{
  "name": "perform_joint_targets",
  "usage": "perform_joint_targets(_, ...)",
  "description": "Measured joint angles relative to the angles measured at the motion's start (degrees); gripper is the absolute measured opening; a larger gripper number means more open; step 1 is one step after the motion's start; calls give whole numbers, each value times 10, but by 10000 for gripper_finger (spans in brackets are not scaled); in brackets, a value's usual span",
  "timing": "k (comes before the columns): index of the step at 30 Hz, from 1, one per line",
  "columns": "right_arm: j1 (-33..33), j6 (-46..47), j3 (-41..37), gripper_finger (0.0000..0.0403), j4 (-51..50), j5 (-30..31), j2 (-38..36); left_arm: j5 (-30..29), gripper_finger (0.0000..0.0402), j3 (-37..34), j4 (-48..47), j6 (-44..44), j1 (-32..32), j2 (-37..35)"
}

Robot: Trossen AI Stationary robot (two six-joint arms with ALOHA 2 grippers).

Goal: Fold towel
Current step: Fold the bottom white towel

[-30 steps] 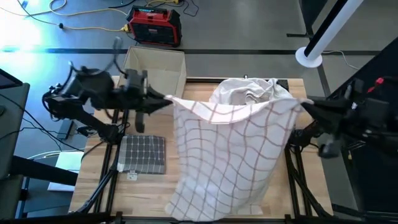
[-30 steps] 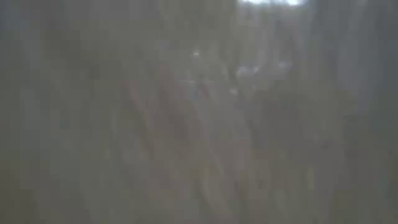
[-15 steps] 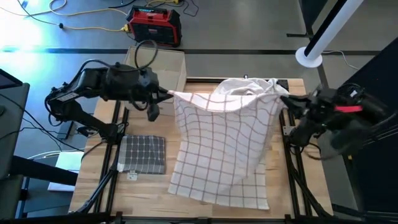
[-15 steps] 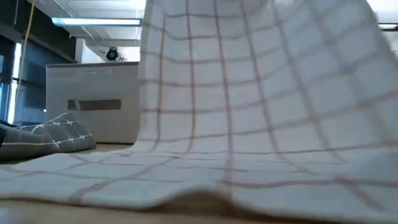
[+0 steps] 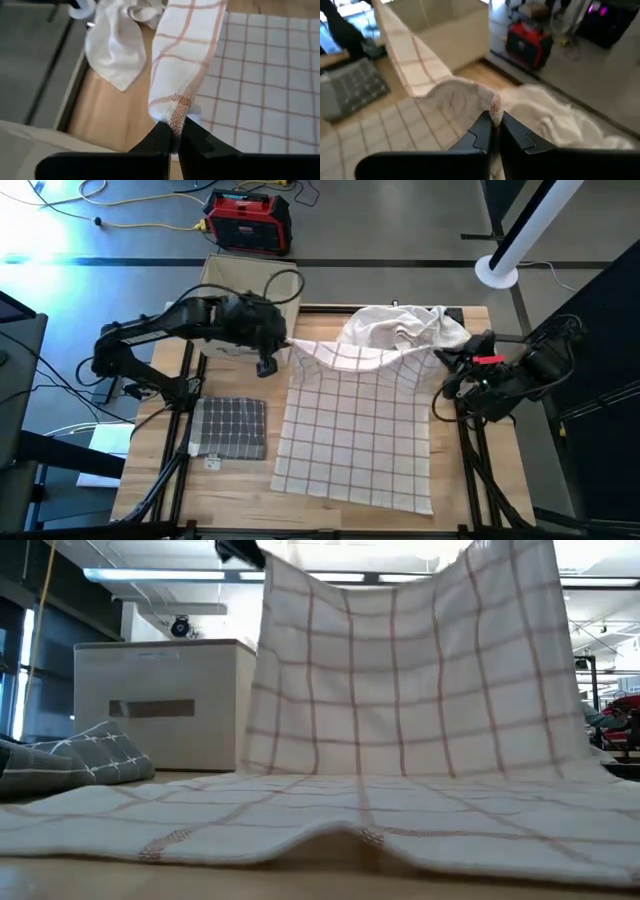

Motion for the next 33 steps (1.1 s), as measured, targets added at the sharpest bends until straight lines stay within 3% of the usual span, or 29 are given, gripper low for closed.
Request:
perform_joint_targets(7,25,-69,-73,5,148,-153,-24,115,4,-20,-60,-9,-16,-1)
perform_joint_targets(11,39,-79,-90,5,197,-277,2,122,4,-21,-144,-18,-63,-1)
perform_joint_targets(15,56,-74,-111,5,225,-372,44,124,4,-61,-143,-54,-118,-6)
perform_joint_targets(26,98,-69,-158,5,306,-555,140,168,4,-227,28,-173,-235,-5)
perform_joint_targets(33,115,-66,-159,5,315,-584,152,197,4,-292,152,-231,-281,-5)
